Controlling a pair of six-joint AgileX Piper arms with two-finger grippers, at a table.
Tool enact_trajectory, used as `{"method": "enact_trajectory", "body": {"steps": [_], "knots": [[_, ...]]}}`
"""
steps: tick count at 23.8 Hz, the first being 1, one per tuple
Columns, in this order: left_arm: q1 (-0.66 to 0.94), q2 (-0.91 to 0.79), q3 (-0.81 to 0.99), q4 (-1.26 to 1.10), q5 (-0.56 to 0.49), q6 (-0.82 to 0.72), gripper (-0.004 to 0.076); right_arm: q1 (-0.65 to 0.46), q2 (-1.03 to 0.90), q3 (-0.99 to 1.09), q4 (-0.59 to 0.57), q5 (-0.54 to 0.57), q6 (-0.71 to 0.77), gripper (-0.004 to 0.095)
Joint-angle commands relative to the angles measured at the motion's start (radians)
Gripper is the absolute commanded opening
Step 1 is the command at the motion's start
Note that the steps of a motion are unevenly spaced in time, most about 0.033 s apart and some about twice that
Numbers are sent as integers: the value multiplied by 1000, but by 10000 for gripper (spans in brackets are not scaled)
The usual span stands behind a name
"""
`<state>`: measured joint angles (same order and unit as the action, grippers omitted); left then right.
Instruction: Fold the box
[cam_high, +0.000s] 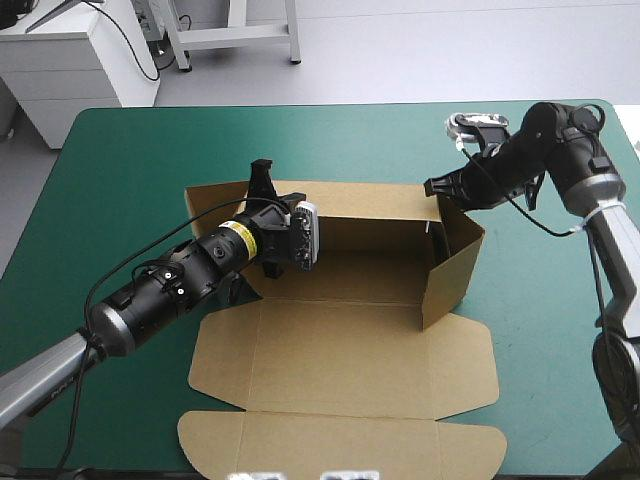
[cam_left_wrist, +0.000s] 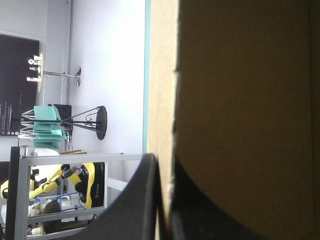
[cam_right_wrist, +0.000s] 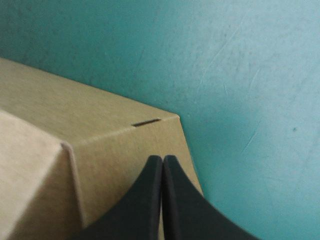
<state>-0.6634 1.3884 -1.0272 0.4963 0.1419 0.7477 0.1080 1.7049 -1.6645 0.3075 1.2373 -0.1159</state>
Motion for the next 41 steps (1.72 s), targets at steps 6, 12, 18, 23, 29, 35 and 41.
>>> {"method": "enact_trajectory", "body": {"steps": [6, 12, 18, 23, 29, 35, 41], "knots": [[6, -9, -13, -16, 71, -21, -8, 0, -230, 228, 125, -139, -191, -20], [6, -9, -13, -16, 71, -21, -8, 0, -372, 443, 206, -335, -331, -20], [6, -9, -13, -16, 86, -21, -8, 0, -482, 635, 361, -542, -585, -20], [6, -9, -13, -12, 105, -21, -8, 0, -528, 749, 526, -642, -809, -20], [6, -9, -13, -12, 113, -21, -8, 0, -531, 802, 629, -642, -951, -17], [6, -9, -13, -12, 180, -17, -8, 0, -565, 802, 423, -550, -880, 259], [-2, -9, -13, -26, 195, -17, -8, 7, -493, 802, 575, -526, -1015, 667]]}}
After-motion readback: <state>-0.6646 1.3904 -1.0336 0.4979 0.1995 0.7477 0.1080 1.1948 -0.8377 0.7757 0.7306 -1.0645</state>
